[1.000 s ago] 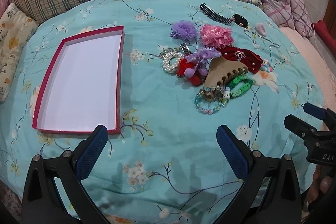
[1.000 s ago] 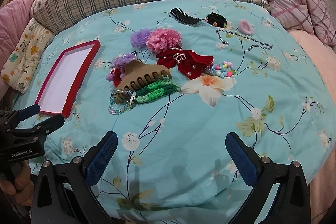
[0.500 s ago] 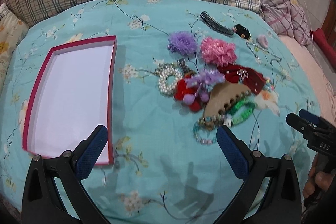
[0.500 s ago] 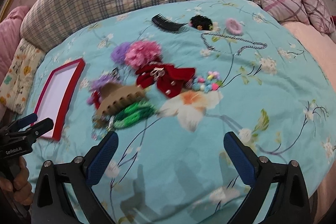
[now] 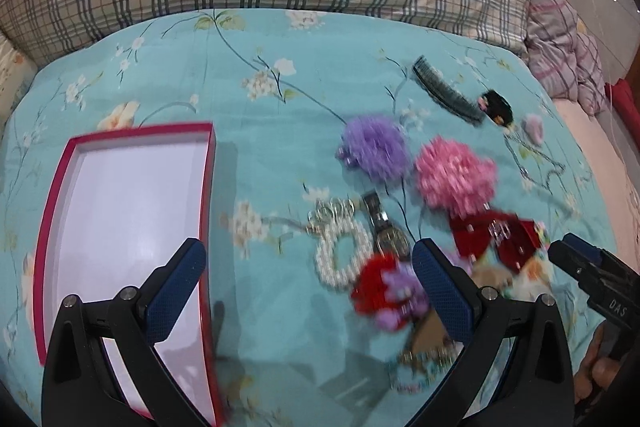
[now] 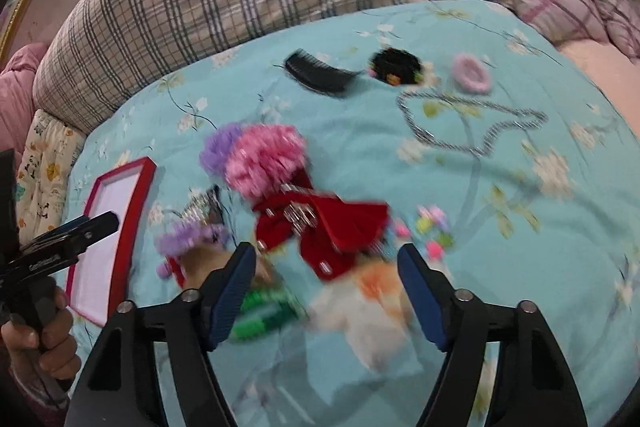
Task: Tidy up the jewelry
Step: 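Grasp the pink flower scrunchie with the right tool while the left tool grasps the purple scrunchie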
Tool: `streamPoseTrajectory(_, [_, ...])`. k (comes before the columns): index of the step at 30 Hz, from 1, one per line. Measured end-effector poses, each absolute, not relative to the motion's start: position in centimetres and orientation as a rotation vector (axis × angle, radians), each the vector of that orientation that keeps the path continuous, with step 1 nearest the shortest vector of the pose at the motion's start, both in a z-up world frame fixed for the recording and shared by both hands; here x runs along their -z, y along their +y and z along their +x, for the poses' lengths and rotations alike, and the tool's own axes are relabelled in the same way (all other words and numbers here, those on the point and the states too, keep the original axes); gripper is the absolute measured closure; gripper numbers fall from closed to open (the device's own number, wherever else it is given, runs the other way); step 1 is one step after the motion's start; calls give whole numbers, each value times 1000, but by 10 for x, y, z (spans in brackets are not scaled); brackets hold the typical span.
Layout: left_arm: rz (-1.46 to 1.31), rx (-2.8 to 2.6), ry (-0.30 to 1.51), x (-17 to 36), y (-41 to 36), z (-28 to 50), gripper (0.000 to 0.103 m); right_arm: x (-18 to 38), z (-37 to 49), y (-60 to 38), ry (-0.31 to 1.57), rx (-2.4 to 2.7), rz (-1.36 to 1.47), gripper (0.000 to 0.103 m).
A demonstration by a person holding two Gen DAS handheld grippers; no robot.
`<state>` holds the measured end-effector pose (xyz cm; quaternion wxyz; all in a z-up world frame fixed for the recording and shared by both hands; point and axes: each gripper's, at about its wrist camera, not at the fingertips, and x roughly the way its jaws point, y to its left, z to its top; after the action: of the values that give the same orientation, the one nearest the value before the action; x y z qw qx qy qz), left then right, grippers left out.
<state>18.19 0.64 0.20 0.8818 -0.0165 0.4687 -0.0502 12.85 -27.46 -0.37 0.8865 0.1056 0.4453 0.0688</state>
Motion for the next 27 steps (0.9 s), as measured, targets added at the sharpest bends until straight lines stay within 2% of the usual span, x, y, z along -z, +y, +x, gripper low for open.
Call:
streamPoseTrajectory(6, [-36, 97, 985, 6, 9, 218, 0, 9, 179, -248, 940, -212, 234, 45])
streamPoseTrajectory(12, [-40, 106, 999, 16, 10, 242, 0, 29, 226, -227, 971, -238, 246, 48])
streamPoseTrajectory(13, [-40, 112, 1001, 17, 9, 246, 0, 35, 233, -225, 986, -237, 246, 51])
streamPoseTrajectory(14, [-40, 119, 1004, 20, 7, 250, 0, 40, 238, -225, 997, -244, 255, 57])
streamPoseTrajectory(15, [-38, 123, 1007, 21, 5, 253, 0, 46, 242, -224, 1009, -256, 268, 82])
streamPoseTrajectory(16, [-36, 131, 1009, 23, 3, 257, 0, 50, 245, -225, 1019, -259, 275, 85])
streamPoseTrajectory(27, [-67, 227, 1085, 60, -33, 299, 0, 22, 225, -267, 894, -175, 302, 87])
